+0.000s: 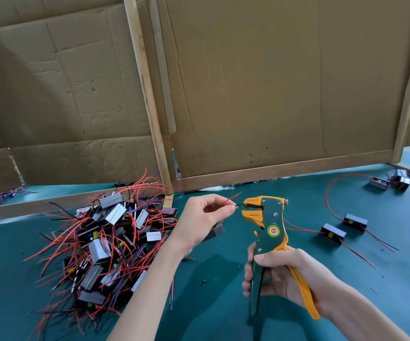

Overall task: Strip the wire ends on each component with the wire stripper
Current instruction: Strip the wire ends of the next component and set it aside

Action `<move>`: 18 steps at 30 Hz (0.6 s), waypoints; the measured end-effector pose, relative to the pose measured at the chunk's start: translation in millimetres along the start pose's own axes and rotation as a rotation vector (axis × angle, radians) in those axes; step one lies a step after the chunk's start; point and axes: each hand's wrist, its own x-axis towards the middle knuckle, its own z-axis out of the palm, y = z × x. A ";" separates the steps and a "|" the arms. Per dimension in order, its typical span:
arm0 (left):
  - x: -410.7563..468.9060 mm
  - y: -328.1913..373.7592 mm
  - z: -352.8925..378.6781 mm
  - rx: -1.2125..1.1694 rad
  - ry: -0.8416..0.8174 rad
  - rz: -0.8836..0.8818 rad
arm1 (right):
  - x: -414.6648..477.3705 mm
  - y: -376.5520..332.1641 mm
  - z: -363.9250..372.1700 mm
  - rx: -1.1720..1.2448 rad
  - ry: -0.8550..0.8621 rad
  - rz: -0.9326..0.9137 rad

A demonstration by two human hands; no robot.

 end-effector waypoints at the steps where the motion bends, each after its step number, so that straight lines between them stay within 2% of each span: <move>1: -0.3 1.3 -1.1 0.002 -0.001 -0.008 | -0.1 0.2 -0.7 -0.025 -0.019 -0.016; 8: -3.5 9.9 -4.4 -0.001 -0.056 -0.045 | 1.8 1.2 -5.8 -0.149 -0.104 -0.058; 18: -5.8 14.5 -15.7 0.027 -0.161 -0.081 | 2.0 2.5 -7.3 -0.255 -0.110 -0.080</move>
